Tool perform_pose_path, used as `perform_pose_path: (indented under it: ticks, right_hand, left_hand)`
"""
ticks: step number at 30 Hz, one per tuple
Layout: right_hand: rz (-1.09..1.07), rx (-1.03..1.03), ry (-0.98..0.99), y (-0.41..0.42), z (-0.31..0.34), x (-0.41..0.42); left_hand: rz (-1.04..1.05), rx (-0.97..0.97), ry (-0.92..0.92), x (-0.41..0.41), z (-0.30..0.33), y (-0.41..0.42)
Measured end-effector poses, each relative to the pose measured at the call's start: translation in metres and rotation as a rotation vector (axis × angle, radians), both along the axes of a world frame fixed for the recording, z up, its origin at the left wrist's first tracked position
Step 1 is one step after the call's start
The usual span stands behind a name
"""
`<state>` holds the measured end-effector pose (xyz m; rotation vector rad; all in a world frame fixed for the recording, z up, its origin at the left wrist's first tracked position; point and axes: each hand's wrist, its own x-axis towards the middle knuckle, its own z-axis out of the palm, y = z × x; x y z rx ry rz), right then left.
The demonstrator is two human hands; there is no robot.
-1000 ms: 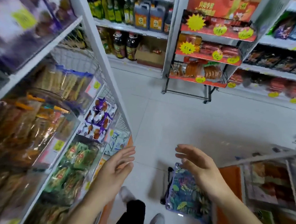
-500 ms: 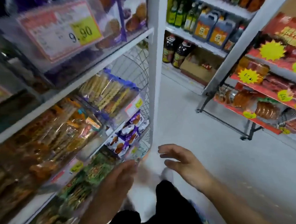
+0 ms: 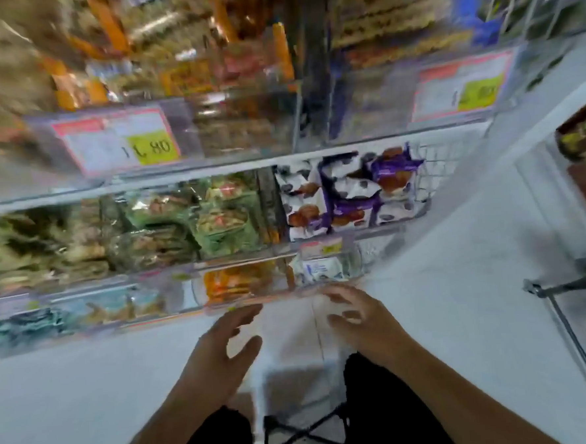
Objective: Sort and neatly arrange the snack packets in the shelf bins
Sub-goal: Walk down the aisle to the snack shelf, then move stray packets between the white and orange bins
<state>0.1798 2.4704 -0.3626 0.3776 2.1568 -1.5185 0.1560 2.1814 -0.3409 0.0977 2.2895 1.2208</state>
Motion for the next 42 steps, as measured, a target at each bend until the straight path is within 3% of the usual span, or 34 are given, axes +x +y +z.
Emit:
perform_pose_path:
  ticks: [8,14,20,24,31,38,42]
  right_hand:
    - [0.331,0.485,0.464,-0.050,-0.177,-0.061]
    - [0.336,0.642,0.635,-0.066,-0.251,-0.092]
    - [0.341,0.669,0.728,-0.059,-0.254,-0.082]
    - [0.251,0.637,0.721,-0.045,-0.232,-0.041]
    - [0.126,0.774,0.677,0.001,-0.209,-0.026]
    - [0.161,0.991,0.570,0.004,-0.214,-0.065]
    - [0.215,0.976,0.487,0.009,-0.212,-0.082]
  left_hand:
    - [-0.054,-0.098,0.416,-0.050,-0.191,-0.034]
    - [-0.078,-0.145,0.677,-0.075,-0.288,-0.048]
    - [-0.031,-0.139,0.863,-0.058,-0.271,-0.041]
    - [0.072,-0.036,0.807,-0.020,-0.255,-0.043]
    - [0.128,-0.117,0.744,0.020,-0.241,-0.073]
    - [0.090,-0.272,0.733,-0.030,-0.251,-0.090]
    - [0.042,-0.274,0.782,-0.070,-0.260,-0.089]
